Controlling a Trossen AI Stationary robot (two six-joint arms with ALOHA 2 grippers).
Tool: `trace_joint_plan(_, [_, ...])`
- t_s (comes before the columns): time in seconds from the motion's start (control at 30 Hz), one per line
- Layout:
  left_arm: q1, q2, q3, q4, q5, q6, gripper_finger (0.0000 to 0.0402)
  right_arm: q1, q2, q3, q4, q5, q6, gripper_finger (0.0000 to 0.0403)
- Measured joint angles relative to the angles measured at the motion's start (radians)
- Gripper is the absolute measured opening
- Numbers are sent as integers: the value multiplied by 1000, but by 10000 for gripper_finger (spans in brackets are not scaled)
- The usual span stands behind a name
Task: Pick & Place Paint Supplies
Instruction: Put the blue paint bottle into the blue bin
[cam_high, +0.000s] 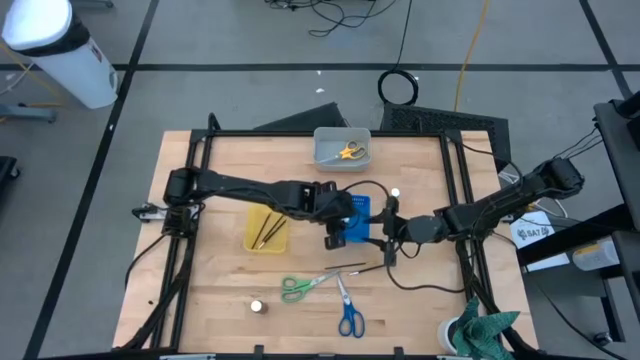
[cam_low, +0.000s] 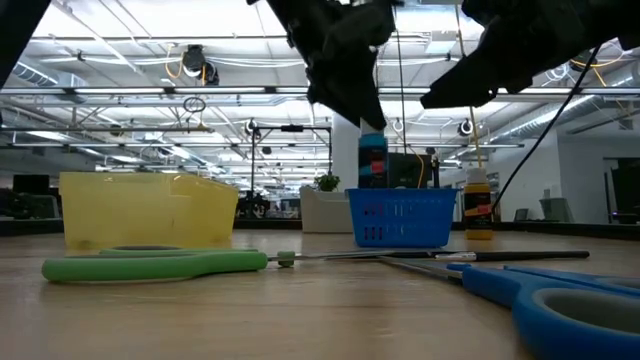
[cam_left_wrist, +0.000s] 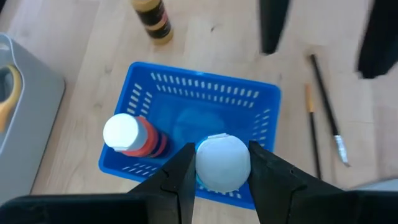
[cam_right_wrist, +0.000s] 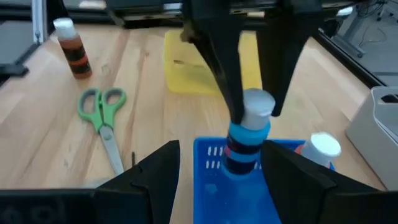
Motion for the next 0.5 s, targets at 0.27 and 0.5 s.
trace_joint_plan(0.27, [9, 5, -50, 50, 36, -9, 124, 8, 0, 0, -5, -1, 0, 208])
trace_joint_plan(0.5, [13, 6, -102, 97, 47, -35, 124, 7, 0, 0, -2, 0, 0, 208])
